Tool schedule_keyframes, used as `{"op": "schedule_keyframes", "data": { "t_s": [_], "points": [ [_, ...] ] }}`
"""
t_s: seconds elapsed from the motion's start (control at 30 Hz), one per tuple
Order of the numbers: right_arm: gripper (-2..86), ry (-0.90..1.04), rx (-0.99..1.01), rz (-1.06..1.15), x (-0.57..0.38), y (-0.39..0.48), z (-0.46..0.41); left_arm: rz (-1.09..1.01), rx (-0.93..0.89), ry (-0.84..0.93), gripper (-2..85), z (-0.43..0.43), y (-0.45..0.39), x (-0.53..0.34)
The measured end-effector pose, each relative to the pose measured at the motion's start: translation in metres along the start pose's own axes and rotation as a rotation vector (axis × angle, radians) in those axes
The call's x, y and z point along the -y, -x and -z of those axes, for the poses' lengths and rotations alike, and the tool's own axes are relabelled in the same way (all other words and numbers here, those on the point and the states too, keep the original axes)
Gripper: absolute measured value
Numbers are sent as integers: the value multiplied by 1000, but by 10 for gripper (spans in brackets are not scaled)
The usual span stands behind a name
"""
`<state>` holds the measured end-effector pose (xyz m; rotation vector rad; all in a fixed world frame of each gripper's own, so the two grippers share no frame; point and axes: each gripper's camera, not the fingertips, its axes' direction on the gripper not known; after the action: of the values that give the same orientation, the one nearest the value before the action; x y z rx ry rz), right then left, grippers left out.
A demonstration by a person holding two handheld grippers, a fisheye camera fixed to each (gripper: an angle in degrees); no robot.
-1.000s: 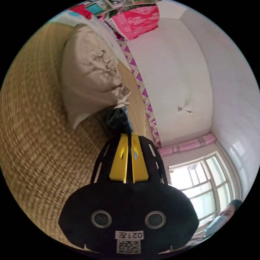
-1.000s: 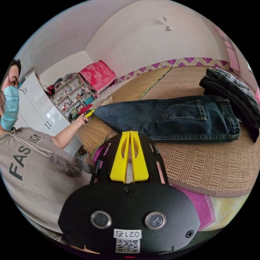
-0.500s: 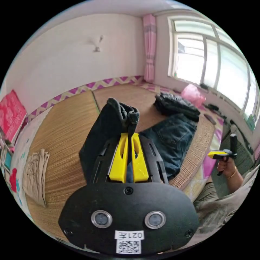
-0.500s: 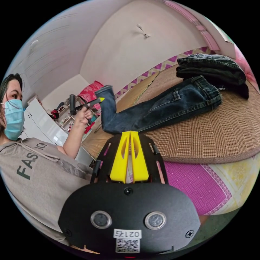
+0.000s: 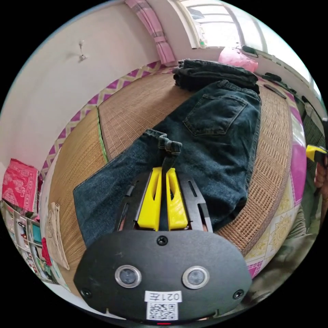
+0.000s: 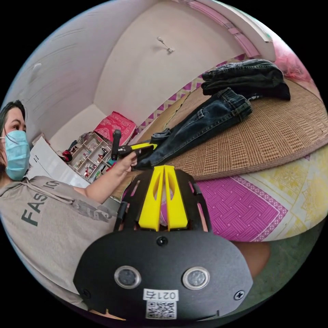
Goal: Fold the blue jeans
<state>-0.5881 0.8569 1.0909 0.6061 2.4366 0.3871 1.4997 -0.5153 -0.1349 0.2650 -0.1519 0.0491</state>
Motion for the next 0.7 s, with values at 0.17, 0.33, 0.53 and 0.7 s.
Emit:
{"op": "schedule_keyframes", "data": {
  "t_s": [0.17, 0.33, 0.53, 0.7],
  "points": [
    [8, -61, -44, -8, 22, 1, 6, -36, -6, 26, -1, -6, -4, 7],
    [119, -178, -175, -295, 62, -30, 16, -45, -81, 10, 60, -8, 13, 8],
    [133, -341, 37, -687, 87, -97, 4, 36, -448, -108, 110, -29, 78, -12],
    [124, -382, 66, -750, 123, -91, -30, 222, -795, -258, 80, -50, 168, -56]
  ]
}}
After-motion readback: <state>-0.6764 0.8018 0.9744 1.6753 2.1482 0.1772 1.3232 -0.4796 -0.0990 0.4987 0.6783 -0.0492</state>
